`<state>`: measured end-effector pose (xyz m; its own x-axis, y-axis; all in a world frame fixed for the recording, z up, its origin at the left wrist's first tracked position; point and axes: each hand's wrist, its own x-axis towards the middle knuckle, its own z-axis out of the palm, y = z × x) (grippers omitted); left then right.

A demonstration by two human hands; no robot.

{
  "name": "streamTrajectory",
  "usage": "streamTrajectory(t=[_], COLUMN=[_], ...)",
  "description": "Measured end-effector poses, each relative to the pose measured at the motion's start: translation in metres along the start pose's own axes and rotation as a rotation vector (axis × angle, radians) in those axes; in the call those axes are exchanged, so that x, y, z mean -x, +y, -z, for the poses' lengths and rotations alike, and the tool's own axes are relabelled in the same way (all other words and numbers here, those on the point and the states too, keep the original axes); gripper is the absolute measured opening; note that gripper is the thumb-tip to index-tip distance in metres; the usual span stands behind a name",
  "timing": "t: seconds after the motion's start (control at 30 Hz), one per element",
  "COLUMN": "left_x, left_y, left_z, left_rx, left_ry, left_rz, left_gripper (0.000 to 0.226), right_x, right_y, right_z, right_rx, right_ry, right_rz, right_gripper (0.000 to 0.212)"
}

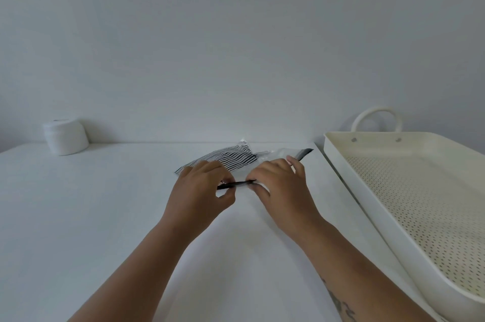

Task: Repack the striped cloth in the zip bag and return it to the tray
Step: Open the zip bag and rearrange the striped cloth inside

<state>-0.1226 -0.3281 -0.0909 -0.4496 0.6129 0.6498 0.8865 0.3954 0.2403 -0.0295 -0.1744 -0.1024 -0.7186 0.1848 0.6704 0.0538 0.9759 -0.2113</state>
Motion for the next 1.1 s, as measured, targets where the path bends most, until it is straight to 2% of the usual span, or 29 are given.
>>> streamTrajectory(t=[0.3,0.43,0.5,0.67,0.77,0.93,1.03,1.1], left_x=[0.001,0.007,0.01,0.01,0.008,0.007,0.005,0.003], left_y=[-0.013,-0.034,-0.043,-0.045,-0.039,-0.032,-0.03,-0.031], left_z=[0.001,-0.002,-0.004,-0.01,-0.013,-0.012,-0.011,-0.01], left_rx=[0.111,0.116,0.093,0.013,-0.024,-0.042,0.011,0.036], left_ry=[0.014,-0.104,-0.127,-0.144,-0.139,-0.183,-0.186,-0.123], left_rz=[-0.001,0.104,0.152,0.151,0.154,0.106,0.114,0.157], left_gripper=[0.019,0.055,0.064,0.037,0.029,0.034,0.043,0.043], right_x=[-0.002,0.001,0.003,0.007,0.01,0.012,0.011,0.008], right_y=[0.017,0.028,0.031,0.035,0.04,0.053,0.055,0.05], right_z=[0.002,0.003,0.003,0.006,0.006,0.005,0.008,0.013], right_rx=[-0.131,-0.353,-0.418,-0.445,-0.367,-0.247,-0.297,-0.39], right_ry=[0.006,-0.101,-0.139,-0.166,-0.168,-0.188,-0.185,-0.106], right_rz=[-0.049,-0.15,-0.175,-0.185,-0.204,-0.251,-0.352,-0.446], right_gripper=[0.011,0.01,0.01,0.008,0.01,0.028,0.044,0.043])
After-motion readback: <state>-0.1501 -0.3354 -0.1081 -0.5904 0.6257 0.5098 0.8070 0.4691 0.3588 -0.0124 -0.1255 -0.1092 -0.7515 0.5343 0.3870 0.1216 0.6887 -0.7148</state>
